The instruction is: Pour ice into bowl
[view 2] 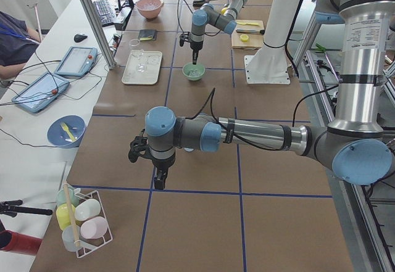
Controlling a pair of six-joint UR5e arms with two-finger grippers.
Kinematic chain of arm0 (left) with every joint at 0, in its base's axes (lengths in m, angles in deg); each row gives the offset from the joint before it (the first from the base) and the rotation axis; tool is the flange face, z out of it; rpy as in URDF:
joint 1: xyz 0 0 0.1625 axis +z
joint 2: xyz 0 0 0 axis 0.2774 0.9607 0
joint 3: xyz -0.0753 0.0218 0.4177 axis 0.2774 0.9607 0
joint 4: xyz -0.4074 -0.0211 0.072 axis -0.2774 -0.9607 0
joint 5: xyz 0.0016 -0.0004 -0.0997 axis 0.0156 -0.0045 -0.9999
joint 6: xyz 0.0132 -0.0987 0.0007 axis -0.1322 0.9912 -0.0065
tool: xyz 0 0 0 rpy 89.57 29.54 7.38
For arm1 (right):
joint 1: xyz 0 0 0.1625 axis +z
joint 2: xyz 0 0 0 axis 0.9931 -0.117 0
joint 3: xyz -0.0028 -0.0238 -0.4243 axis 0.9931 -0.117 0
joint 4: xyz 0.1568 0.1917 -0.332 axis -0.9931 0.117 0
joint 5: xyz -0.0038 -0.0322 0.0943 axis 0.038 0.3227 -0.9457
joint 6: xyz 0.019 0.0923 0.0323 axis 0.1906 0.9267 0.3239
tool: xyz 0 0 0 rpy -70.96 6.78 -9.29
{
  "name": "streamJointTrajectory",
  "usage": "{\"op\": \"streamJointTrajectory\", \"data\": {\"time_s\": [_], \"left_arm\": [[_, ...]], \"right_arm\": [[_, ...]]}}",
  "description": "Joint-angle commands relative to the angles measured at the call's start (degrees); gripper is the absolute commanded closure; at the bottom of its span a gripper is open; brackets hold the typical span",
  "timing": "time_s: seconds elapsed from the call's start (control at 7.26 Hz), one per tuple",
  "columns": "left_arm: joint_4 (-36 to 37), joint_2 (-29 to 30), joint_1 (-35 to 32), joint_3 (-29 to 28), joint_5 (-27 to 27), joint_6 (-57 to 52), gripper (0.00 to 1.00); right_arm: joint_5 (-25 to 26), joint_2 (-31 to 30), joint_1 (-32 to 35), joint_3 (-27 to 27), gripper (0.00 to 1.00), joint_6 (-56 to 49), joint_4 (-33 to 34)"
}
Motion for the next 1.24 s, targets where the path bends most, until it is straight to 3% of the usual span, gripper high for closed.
{"op": "streamJointTrajectory", "data": {"time_s": [0.0, 0.28, 0.55, 0.83, 1.1], "left_arm": [[-0.07, 0.07, 0.02, 0.0, 0.0, 0.0, 0.0], [-0.15, 0.16, 0.02, -0.17, 0.0, 0.0, 0.0], [-0.24, 0.16, 0.02, -0.35, 0.0, -0.09, 0.0], [0.02, -0.45, 0.02, -0.7, -1.65, -1.57, 0.0], [0.37, -1.5, -0.16, -0.88, -5.18, -9.3, 0.0]], "right_arm": [[-0.87, -0.77, 2.08, 4.54, 1.0, -0.14, 0.09], [-5.42, -6.8, 5.94, 15.23, 1.0, -0.58, 0.26], [-11.56, -15.94, 11.99, 23.7, 1.0, -9.76, 0.18], [-17.37, -23.94, 19.45, 26.8, 1.0, -22.39, -0.26], [-22.48, -33.25, 28.59, 26.63, 1.0, -39.88, -0.61]]}}
